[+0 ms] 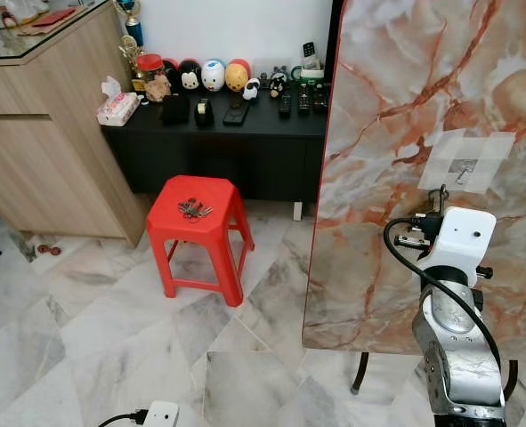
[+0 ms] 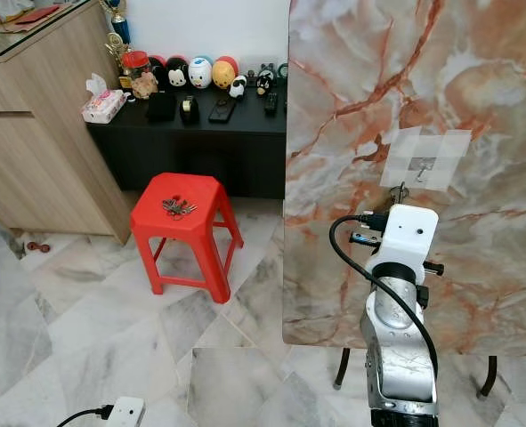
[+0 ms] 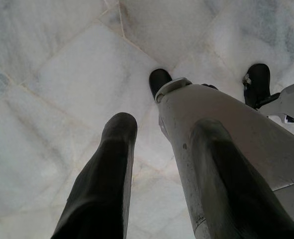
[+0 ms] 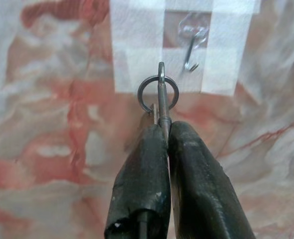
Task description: Hang keys on a hook
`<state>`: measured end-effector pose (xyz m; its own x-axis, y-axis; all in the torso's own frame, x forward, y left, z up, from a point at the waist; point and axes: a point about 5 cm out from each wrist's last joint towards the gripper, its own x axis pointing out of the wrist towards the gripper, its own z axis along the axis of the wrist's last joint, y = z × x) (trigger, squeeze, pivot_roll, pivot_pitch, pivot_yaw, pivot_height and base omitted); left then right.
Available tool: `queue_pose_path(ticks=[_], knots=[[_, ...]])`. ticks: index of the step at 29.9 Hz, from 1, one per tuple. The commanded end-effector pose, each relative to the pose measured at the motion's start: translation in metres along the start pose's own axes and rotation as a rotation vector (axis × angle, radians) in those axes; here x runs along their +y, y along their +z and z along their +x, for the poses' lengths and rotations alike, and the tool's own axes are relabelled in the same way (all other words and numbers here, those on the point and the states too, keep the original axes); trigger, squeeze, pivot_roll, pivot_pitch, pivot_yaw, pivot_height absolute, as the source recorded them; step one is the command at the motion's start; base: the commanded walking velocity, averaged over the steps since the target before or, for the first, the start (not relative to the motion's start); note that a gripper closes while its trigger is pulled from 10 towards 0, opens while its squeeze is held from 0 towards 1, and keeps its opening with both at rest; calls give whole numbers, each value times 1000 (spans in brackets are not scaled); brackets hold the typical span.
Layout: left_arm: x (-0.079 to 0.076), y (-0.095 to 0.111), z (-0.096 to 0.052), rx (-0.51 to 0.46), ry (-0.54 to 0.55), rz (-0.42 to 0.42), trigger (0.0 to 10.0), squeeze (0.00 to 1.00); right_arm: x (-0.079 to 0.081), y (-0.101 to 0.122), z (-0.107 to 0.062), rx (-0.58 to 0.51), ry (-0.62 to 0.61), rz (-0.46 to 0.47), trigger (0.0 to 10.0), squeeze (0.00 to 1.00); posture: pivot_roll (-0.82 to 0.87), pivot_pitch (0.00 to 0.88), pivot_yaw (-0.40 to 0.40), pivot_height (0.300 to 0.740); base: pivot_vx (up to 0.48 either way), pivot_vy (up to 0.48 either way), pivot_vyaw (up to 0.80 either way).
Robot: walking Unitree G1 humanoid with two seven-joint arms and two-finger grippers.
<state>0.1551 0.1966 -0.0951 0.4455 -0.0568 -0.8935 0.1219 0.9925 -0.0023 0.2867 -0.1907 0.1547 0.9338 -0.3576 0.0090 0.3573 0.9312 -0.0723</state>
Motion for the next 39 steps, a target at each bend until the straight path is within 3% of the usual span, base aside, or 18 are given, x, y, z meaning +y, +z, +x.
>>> queue_pose_path(ticks=[1, 19, 39], knots=[[3, -8, -1, 34, 4, 15, 10000, 0, -3, 10, 1, -32, -17, 8, 10000, 0, -161, 38, 37, 740, 0, 0, 0], [2, -8, -1, 34, -1, 24, 10000, 0, -11, 14, 6, -38, -57, 14, 10000, 0, -161, 37, 34, 740, 0, 0, 0], [2, -6, -1, 33, 0, 27, 10000, 0, 3, 18, 12, -38, 6, 48, 10000, 0, -155, 31, 33, 740, 0, 0, 0]])
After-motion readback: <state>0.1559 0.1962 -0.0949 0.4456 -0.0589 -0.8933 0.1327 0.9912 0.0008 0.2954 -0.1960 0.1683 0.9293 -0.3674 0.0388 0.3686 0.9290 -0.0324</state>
